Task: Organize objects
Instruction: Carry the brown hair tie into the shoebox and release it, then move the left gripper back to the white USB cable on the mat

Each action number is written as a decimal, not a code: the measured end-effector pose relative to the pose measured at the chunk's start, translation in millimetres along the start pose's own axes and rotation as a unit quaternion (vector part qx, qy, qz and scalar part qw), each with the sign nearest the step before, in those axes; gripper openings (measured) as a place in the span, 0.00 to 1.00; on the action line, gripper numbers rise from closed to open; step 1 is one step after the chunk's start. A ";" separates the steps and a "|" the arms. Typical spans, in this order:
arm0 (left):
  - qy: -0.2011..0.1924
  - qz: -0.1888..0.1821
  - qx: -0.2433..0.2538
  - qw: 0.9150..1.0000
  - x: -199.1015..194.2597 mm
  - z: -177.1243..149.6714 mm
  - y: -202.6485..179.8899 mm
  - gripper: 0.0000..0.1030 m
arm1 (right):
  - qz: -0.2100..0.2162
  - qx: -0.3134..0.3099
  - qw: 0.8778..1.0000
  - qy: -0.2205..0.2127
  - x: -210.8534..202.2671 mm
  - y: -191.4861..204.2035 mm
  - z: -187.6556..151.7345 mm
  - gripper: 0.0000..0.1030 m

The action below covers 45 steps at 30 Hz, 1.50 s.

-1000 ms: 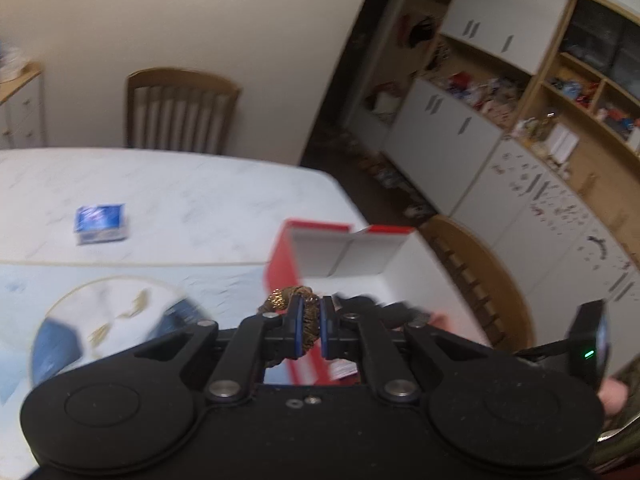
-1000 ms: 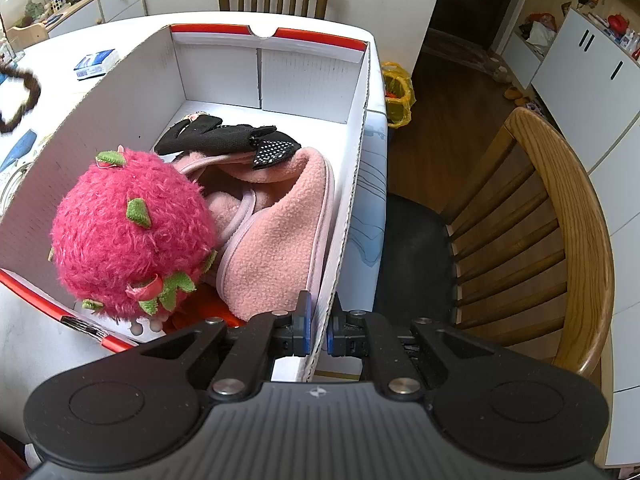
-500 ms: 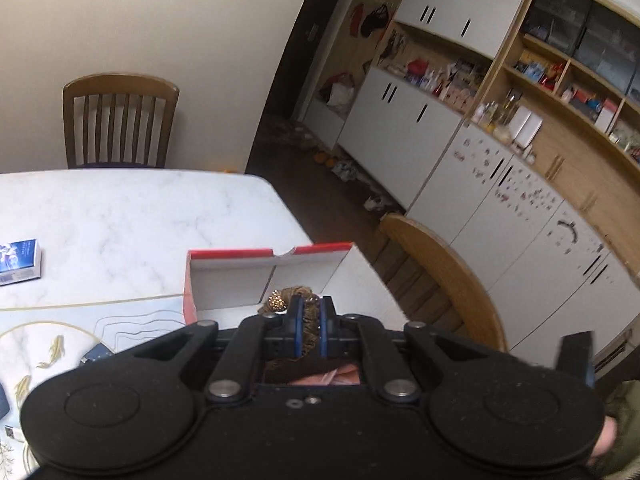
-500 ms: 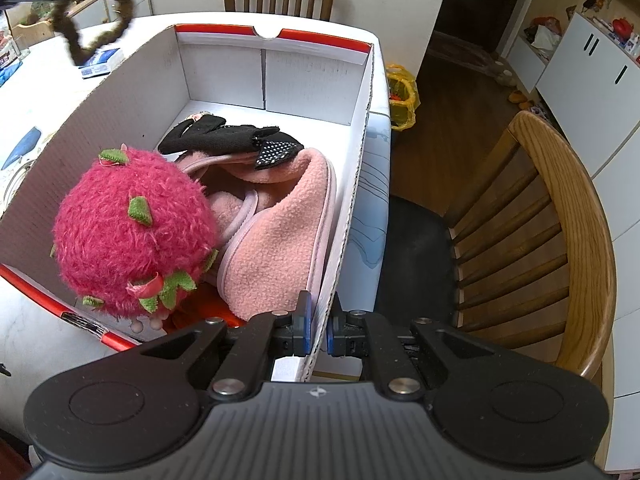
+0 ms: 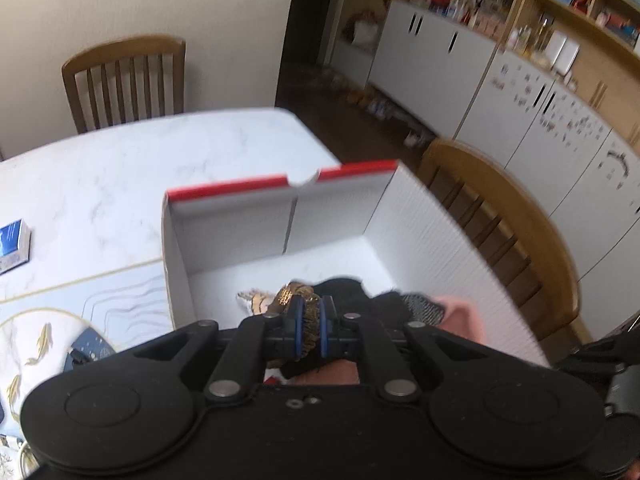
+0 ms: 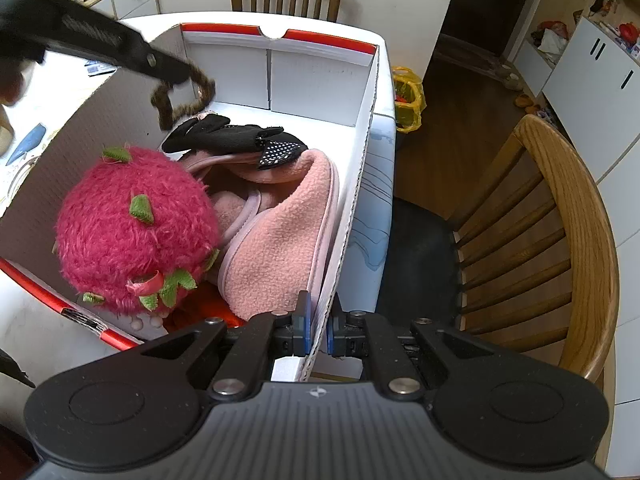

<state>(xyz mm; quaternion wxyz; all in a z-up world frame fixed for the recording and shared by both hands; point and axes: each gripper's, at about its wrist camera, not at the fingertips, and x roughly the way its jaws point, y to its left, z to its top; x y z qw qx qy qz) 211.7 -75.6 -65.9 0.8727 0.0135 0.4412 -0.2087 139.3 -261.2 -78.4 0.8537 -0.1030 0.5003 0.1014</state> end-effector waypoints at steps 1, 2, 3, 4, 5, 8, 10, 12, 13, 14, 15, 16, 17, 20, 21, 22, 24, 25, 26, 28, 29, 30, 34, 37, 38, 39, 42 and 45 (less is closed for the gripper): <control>0.008 0.001 0.002 1.000 3.3 -1.0 -0.2 0.05 | 0.000 0.000 1.000 0.000 0.0 -0.3 0.1 0.07; 0.015 0.001 0.005 1.000 6.0 -2.2 -0.5 0.05 | 0.000 0.001 1.000 -0.001 0.1 -0.7 0.2 0.07; 0.022 0.000 0.008 1.000 8.4 -3.0 -1.4 0.05 | 0.000 0.000 1.000 -0.001 0.4 -1.0 0.4 0.07; 0.028 0.000 0.011 1.000 10.6 -4.0 -2.3 0.05 | 0.001 -0.001 1.000 -0.001 0.6 -1.0 0.5 0.07; 0.036 0.001 0.013 0.999 12.5 -5.4 -2.6 0.05 | 0.001 -0.001 1.000 -0.001 0.6 -1.3 0.5 0.07; 0.056 0.000 0.014 0.998 19.5 -7.6 -3.4 0.06 | 0.002 -0.001 1.000 -0.002 0.7 -2.5 0.3 0.07; 0.065 -0.003 0.013 0.998 22.6 -8.3 -3.8 0.07 | 0.002 0.000 1.000 -0.001 0.7 -2.6 0.2 0.07; 0.068 -0.003 0.013 0.998 23.1 -9.4 -3.0 0.09 | 0.002 0.000 1.000 -0.001 0.3 -2.7 0.1 0.07; 0.069 -0.004 0.013 0.997 23.1 -9.9 -2.7 0.09 | 0.003 0.000 1.000 -0.001 0.4 -2.7 0.2 0.07; 0.071 -0.006 0.012 0.997 22.6 -10.2 -2.4 0.09 | 0.003 0.001 1.000 -0.001 0.2 -2.7 0.1 0.07; 0.072 -0.006 0.012 0.997 22.1 -10.2 -2.0 0.11 | 0.003 0.001 1.000 -0.001 0.0 -2.8 0.1 0.07; 0.074 -0.006 0.011 0.997 21.1 -10.9 -1.5 0.13 | 0.003 0.001 1.000 -0.001 -0.1 -2.9 0.1 0.07; 0.075 -0.007 0.010 0.997 20.4 -11.0 -1.6 0.14 | 0.003 0.001 1.000 -0.001 -0.2 -2.9 0.1 0.07; 0.076 -0.015 0.006 0.997 16.5 -10.5 -2.4 0.18 | 0.003 0.003 1.000 -0.001 -0.5 -3.3 -0.1 0.07; 0.075 -0.017 0.005 0.997 14.9 -10.5 -2.7 0.19 | 0.003 0.003 1.000 -0.001 -0.6 -3.2 -0.1 0.07; 0.074 -0.017 0.005 0.997 14.2 -9.9 -3.3 0.20 | 0.002 0.003 1.000 0.000 -0.5 -3.4 -0.3 0.07; 0.072 -0.018 0.006 0.997 10.0 -10.2 -4.6 0.22 | 0.001 0.003 1.000 0.000 0.2 -3.4 0.1 0.07; 0.070 -0.019 0.006 0.997 7.2 -10.4 -4.8 0.24 | 0.000 0.003 1.000 0.001 0.4 -3.2 0.3 0.07; 0.068 -0.020 0.005 0.997 4.7 -10.2 -4.7 0.25 | 0.000 0.002 1.000 0.001 0.6 -2.9 0.4 0.07; 0.062 -0.023 0.003 0.998 -1.4 -10.0 -4.8 0.29 | 0.000 0.002 1.000 0.002 0.9 -2.9 0.5 0.07; 0.059 -0.024 0.003 0.998 -4.1 -9.8 -4.5 0.30 | 0.000 0.003 1.000 0.002 1.2 -2.9 0.6 0.07; 0.056 -0.024 0.001 0.998 -6.4 -9.4 -4.0 0.32 | -0.001 0.003 1.000 0.003 1.3 -2.6 0.6 0.07; 0.042 -0.020 -0.001 0.999 -18.9 -8.7 -0.6 0.39 | -0.003 0.002 1.000 0.004 2.0 -2.5 0.6 0.07; 0.034 -0.014 -0.006 0.999 -27.3 -8.7 5.1 0.45 | -0.003 0.003 1.000 0.006 3.0 -2.8 1.4 0.07; 0.031 -0.012 -0.008 0.999 -30.3 -8.7 7.3 0.45 | -0.003 0.003 1.000 0.006 3.2 -2.8 1.7 0.07; 0.027 -0.009 -0.009 1.000 -33.6 -8.8 9.7 0.47 | -0.004 0.002 1.000 0.007 3.5 -2.9 1.9 0.07; 0.016 -0.001 -0.018 1.000 -44.3 -10.1 18.6 0.51 | -0.005 0.003 1.000 0.007 3.6 -3.1 2.4 0.07; 0.009 -0.001 -0.025 1.000 -55.2 -10.3 27.5 0.53 | -0.006 0.003 1.000 0.008 3.8 -3.1 3.2 0.07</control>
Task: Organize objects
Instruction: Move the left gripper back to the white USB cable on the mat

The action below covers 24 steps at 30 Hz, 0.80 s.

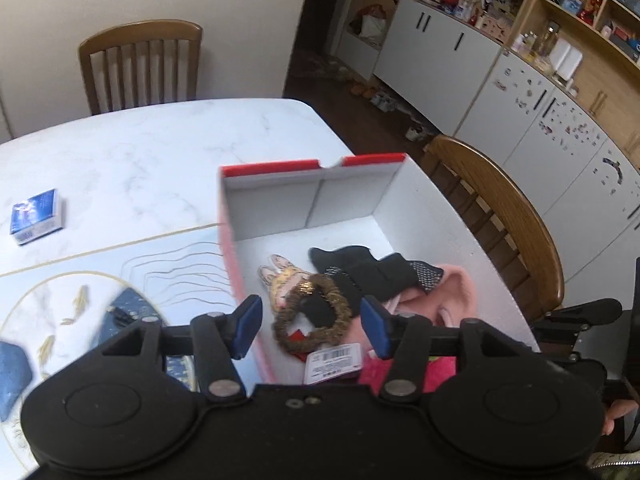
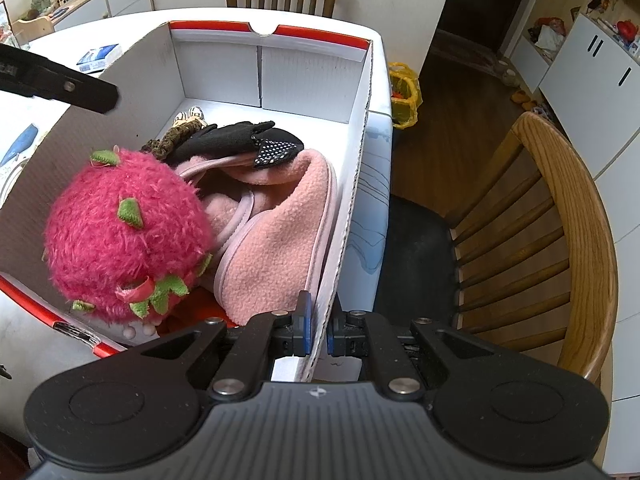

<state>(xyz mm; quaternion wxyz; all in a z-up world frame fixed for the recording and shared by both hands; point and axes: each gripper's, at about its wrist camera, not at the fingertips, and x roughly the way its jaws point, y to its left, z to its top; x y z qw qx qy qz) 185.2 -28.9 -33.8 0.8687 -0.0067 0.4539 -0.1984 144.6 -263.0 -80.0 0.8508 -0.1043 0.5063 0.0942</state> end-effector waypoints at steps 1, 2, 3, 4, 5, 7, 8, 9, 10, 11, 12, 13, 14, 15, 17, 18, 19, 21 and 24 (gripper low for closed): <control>-0.003 0.009 0.002 1.000 -4.2 -0.2 2.0 0.53 | -0.001 0.000 1.000 0.000 -0.1 0.0 0.2 0.07; -0.008 0.010 0.001 1.000 -8.9 0.0 5.3 0.53 | -0.001 0.000 1.000 0.001 0.0 0.1 0.3 0.07; -0.012 0.007 -0.003 1.000 -13.9 0.0 9.7 0.54 | -0.002 0.000 1.000 0.001 0.0 0.1 0.3 0.07; -0.017 0.006 -0.007 1.000 -17.8 -0.3 14.4 0.55 | -0.002 0.000 1.000 0.002 0.2 0.4 0.7 0.07; -0.022 0.011 -0.011 1.000 -22.6 -0.3 18.7 0.56 | -0.003 0.000 1.000 0.002 0.2 0.5 0.8 0.07; -0.031 0.020 -0.017 0.999 -31.3 -0.9 27.7 0.59 | -0.004 0.000 1.000 0.003 0.3 0.6 0.9 0.07; -0.034 0.024 -0.022 0.999 -35.3 -1.4 32.7 0.61 | -0.005 0.000 1.000 0.003 0.1 0.8 0.8 0.07; -0.037 0.028 -0.025 0.999 -38.8 -2.2 37.6 0.61 | -0.006 0.000 1.000 0.003 0.1 0.8 0.6 0.07; -0.039 0.033 -0.028 0.998 -41.9 -3.0 42.6 0.62 | -0.006 0.000 1.000 0.003 0.1 0.7 0.7 0.07; -0.040 0.039 -0.031 0.998 -44.6 -4.2 47.5 0.62 | -0.007 0.001 1.000 0.004 0.3 0.8 0.6 0.07; -0.041 0.046 -0.034 0.998 -47.1 -5.3 52.7 0.64 | -0.008 0.000 1.000 0.004 0.3 1.2 0.7 0.07; -0.041 0.052 -0.038 0.997 -48.7 -7.2 58.5 0.66 | -0.009 0.000 1.000 0.004 0.3 1.4 0.7 0.07; -0.041 0.058 -0.043 0.997 -50.0 -9.5 63.8 0.67 | -0.010 0.000 1.000 0.004 0.3 1.7 0.7 0.07; -0.040 0.064 -0.047 0.996 -51.0 -11.8 68.9 0.69 | -0.011 -0.001 1.000 0.004 0.1 1.8 0.6 0.07; -0.039 0.079 -0.057 0.994 -51.5 -17.7 78.6 0.78 | -0.011 0.000 1.000 0.005 -0.1 1.7 0.4 0.07; -0.039 0.089 -0.061 0.993 -51.7 -21.1 83.3 0.84 | -0.012 0.001 1.000 0.005 -0.4 1.8 0.3 0.07; -0.039 0.096 -0.065 0.992 -51.9 -24.5 88.3 0.86 | -0.012 0.001 1.000 0.005 -0.8 2.1 0.2 0.07; -0.033 0.106 -0.078 0.991 -51.1 -30.8 100.1 0.90 | -0.013 0.001 1.000 0.006 -1.3 2.7 -0.3 0.07; -0.028 0.126 -0.089 0.988 -48.0 -40.4 115.8 0.97 | -0.015 0.000 1.000 0.009 -0.9 3.8 0.3 0.07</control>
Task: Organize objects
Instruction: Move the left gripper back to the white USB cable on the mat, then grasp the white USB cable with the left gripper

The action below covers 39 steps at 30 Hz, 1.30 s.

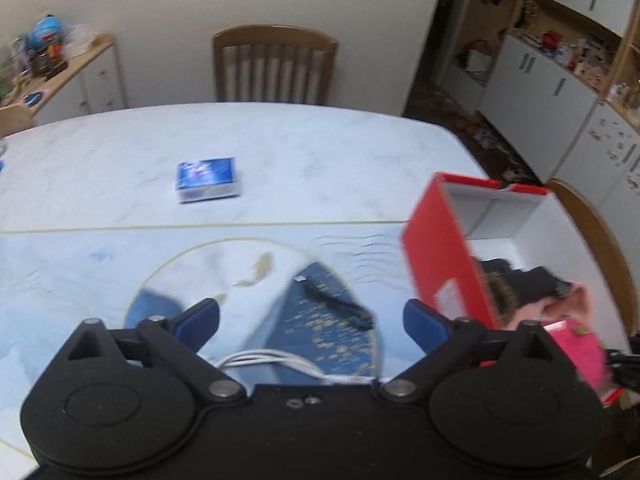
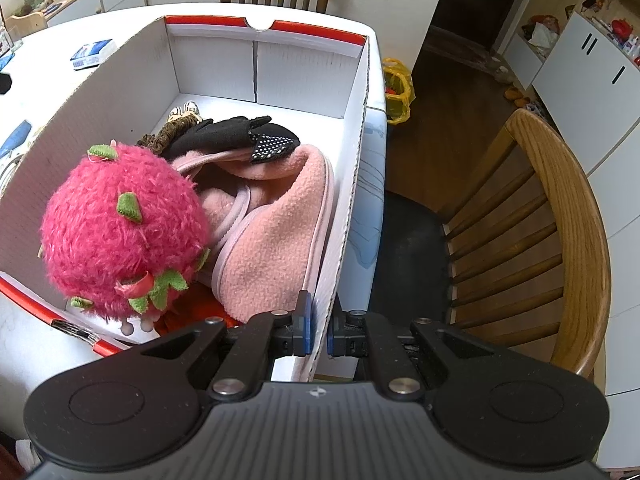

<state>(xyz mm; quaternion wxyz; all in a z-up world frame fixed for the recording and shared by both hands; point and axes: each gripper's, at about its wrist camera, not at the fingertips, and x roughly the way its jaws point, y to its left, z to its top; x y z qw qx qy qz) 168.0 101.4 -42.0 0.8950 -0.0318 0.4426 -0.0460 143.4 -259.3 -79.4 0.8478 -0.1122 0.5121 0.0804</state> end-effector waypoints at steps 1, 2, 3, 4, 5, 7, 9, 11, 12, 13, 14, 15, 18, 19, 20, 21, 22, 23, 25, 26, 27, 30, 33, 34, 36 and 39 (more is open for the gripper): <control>0.003 0.007 0.001 1.000 2.0 -3.2 5.2 0.98 | -0.001 0.000 1.000 0.001 0.4 0.7 0.5 0.07; 0.009 0.014 0.001 1.000 5.9 -5.6 10.3 0.98 | -0.002 0.000 1.000 0.002 0.5 1.1 0.7 0.07; 0.016 0.020 0.000 1.000 10.2 -8.6 15.3 0.98 | -0.003 0.000 1.000 0.002 0.8 1.7 1.0 0.07; 0.023 0.025 -0.002 0.999 14.9 -11.8 20.6 0.98 | -0.004 -0.001 1.000 0.003 1.2 2.2 1.2 0.07; 0.031 0.030 -0.005 0.999 19.7 -15.3 26.0 0.98 | -0.005 -0.001 1.000 0.004 1.5 2.7 1.5 0.07; 0.048 0.041 -0.014 0.998 29.8 -23.0 36.9 0.98 | -0.006 0.000 1.000 0.005 2.0 3.6 2.2 0.07; 0.062 0.052 -0.019 0.997 38.4 -30.7 46.0 0.98 | -0.008 0.000 1.000 0.006 2.4 4.3 2.5 0.07; 0.075 0.062 -0.024 0.995 47.7 -38.5 54.6 0.98 | -0.009 0.000 1.000 0.006 2.7 5.0 2.7 0.07; 0.080 0.066 -0.028 0.994 51.1 -42.0 58.6 0.98 | -0.010 0.000 1.000 0.006 2.9 5.2 2.7 0.07; 0.082 0.069 -0.031 0.994 52.3 -44.6 60.8 0.98 | -0.010 0.000 1.000 0.007 2.9 5.3 2.8 0.07; 0.083 0.073 -0.033 0.993 54.1 -47.4 63.4 0.98 | -0.011 0.001 1.000 0.007 2.9 5.5 2.9 0.07; 0.083 0.077 -0.035 0.993 54.6 -49.7 64.7 0.98 | -0.011 0.001 1.000 0.007 3.0 5.7 3.0 0.07; 0.084 0.081 -0.036 0.993 58.9 -55.2 67.7 0.98 | -0.012 0.001 1.000 0.008 2.8 5.9 3.1 0.07; 0.084 0.083 -0.036 0.992 60.1 -56.6 68.0 0.97 | -0.012 0.001 1.000 0.008 2.8 6.0 3.2 0.07; 0.085 0.083 -0.035 0.992 61.1 -58.0 67.8 0.97 | -0.012 0.001 1.000 0.008 2.7 6.0 3.2 0.07; 0.085 0.083 -0.033 0.992 61.6 -59.2 66.9 0.95 | -0.012 0.002 1.000 0.008 2.8 5.9 3.2 0.07; 0.084 0.083 -0.032 0.992 62.4 -60.4 66.5 0.93 | -0.012 0.002 1.000 0.008 2.9 5.7 3.1 0.07; 0.085 0.083 -0.030 0.993 63.1 -61.6 66.0 0.91 | -0.012 0.002 1.000 0.008 3.0 5.6 3.0 0.07; 0.089 0.079 -0.029 0.993 65.7 -63.2 64.9 0.86 | -0.012 0.002 1.000 0.008 3.0 5.5 3.0 0.07; 0.089 0.079 -0.029 0.993 66.2 -63.9 64.2 0.86 | -0.012 0.002 1.000 0.008 3.0 5.5 3.0 0.07; 0.086 0.079 -0.027 0.993 66.6 -64.3 63.5 0.84 | -0.012 0.002 1.000 0.008 3.0 5.4 2.9 0.07; 0.082 0.076 -0.025 0.993 65.4 -64.1 61.5 0.76 | -0.012 0.002 1.000 0.008 2.9 5.5 3.0 0.07; 0.082 0.078 -0.027 0.993 63.6 -62.2 60.3 0.64 | -0.012 0.002 1.000 0.008 3.0 5.5 2.9 0.07; 0.082 0.078 -0.027 0.993 63.1 -61.1 59.7 0.56 | -0.012 0.002 1.000 0.008 2.9 5.5 2.9 0.07; 0.082 0.076 -0.025 0.993 61.6 -59.6 58.3 0.44 | -0.012 0.003 1.000 0.008 3.0 5.6 2.9 0.07; 0.082 0.072 -0.021 0.994 61.1 -59.1 55.3 0.26 | -0.013 0.003 1.000 0.007 2.8 5.5 2.8 0.07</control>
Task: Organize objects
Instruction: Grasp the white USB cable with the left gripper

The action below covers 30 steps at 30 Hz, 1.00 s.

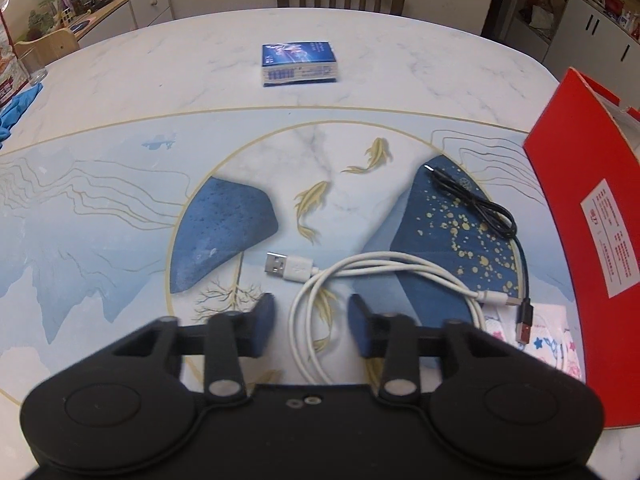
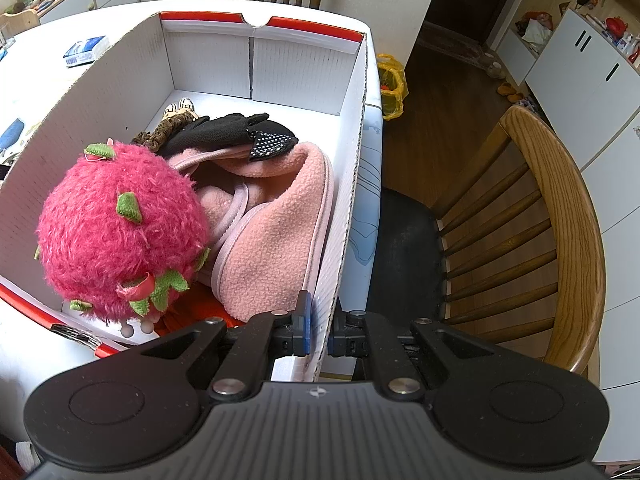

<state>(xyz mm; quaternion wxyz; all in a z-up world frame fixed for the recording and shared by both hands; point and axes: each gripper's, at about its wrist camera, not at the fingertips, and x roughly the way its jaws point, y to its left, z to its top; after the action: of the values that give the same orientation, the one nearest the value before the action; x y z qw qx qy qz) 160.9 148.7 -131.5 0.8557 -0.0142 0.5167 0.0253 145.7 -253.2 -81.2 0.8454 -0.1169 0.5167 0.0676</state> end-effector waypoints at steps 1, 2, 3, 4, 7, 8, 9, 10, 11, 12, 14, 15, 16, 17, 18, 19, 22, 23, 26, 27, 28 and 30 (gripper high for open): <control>0.001 -0.001 0.002 1.000 -0.3 -0.1 -1.4 0.20 | 0.000 0.000 1.000 0.000 -0.1 -0.1 0.0 0.07; 0.001 -0.003 0.003 1.000 -0.2 -0.2 -2.4 0.16 | 0.000 0.001 1.000 -0.001 -0.2 -0.4 -0.2 0.07; 0.002 -0.005 0.003 1.000 0.2 0.0 -2.9 0.10 | 0.000 0.001 1.000 -0.001 -0.2 -0.6 -0.3 0.07; 0.003 -0.006 0.001 1.000 0.4 0.2 -3.1 0.05 | 0.001 0.001 1.000 -0.001 -0.4 -0.9 -0.5 0.07; 0.009 -0.005 -0.006 1.000 -0.1 0.7 -2.6 0.01 | 0.000 0.002 1.000 -0.002 -0.7 -0.9 -0.8 0.07; 0.009 -0.004 -0.008 1.000 -1.0 0.7 -2.2 0.01 | 0.001 0.002 1.000 -0.002 -0.7 -1.2 -0.8 0.07; 0.005 -0.003 -0.010 1.000 -2.9 0.6 -1.9 0.01 | 0.001 0.002 1.000 -0.002 -0.7 -1.0 -0.8 0.07; -0.001 -0.002 -0.013 1.000 -6.3 0.8 -1.6 0.01 | 0.001 0.003 1.000 -0.002 -0.8 -1.1 -0.9 0.07; -0.008 -0.002 -0.016 1.000 -10.8 1.6 -1.1 0.01 | 0.001 0.004 1.000 -0.002 -1.1 -1.2 -1.1 0.07; -0.015 -0.002 -0.021 1.000 -16.1 3.0 -0.5 0.01 | 0.001 0.004 1.000 -0.002 -1.2 -1.3 -1.2 0.07; -0.032 -0.010 -0.036 0.999 -30.2 6.4 1.4 0.01 | 0.001 0.006 1.000 -0.002 -1.4 -1.1 -1.5 0.07; -0.043 -0.016 -0.042 0.998 -37.7 7.7 2.0 0.01 | 0.001 0.007 1.000 -0.002 -1.4 -1.1 -1.8 0.07; -0.052 -0.018 -0.045 0.997 -44.3 8.9 1.8 0.01 | 0.002 0.009 1.000 -0.002 -1.4 -1.4 -2.0 0.07; -0.059 -0.018 -0.047 0.997 -50.0 10.4 1.4 0.01 | 0.003 0.011 1.000 -0.002 -1.1 -1.8 -2.1 0.07; -0.067 -0.019 -0.050 0.996 -55.6 11.6 1.3 0.01 | 0.003 0.012 1.000 -0.002 -0.8 -2.0 -2.0 0.07; -0.074 -0.021 -0.054 0.996 -60.3 13.6 1.4 0.01 | 0.003 0.013 1.000 -0.002 -0.5 -2.1 -2.0 0.07; -0.094 -0.034 -0.069 0.993 -75.9 18.2 2.2 0.01 | 0.003 0.012 1.000 -0.002 0.1 -1.8 -2.1 0.07; -0.101 -0.039 -0.071 0.992 -80.5 19.4 2.1 0.01 | 0.003 0.012 1.000 -0.002 0.1 -1.9 -2.2 0.07; -0.118 -0.055 -0.078 0.988 -93.9 23.3 0.1 0.00 | 0.003 0.012 1.000 -0.002 0.1 -1.8 -2.2 0.07; -0.122 -0.061 -0.080 0.987 -97.3 24.8 -1.2 0.00 | 0.003 0.012 1.000 -0.002 0.1 -1.8 -2.1 0.07; -0.126 -0.068 -0.081 0.986 -100.9 26.4 -2.1 0.00 | 0.002 0.012 1.000 -0.002 0.1 -1.9 -2.2 0.07; -0.136 -0.083 -0.086 0.984 -107.8 29.2 -4.2 0.00 | 0.003 0.012 1.000 -0.002 0.3 -1.9 -2.0 0.07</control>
<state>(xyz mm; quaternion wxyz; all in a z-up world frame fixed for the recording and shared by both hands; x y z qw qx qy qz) 136.8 142.9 -22.5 0.9126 -0.1268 0.3887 0.0002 144.5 -255.6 -82.1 0.8475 -0.1053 0.5162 0.0639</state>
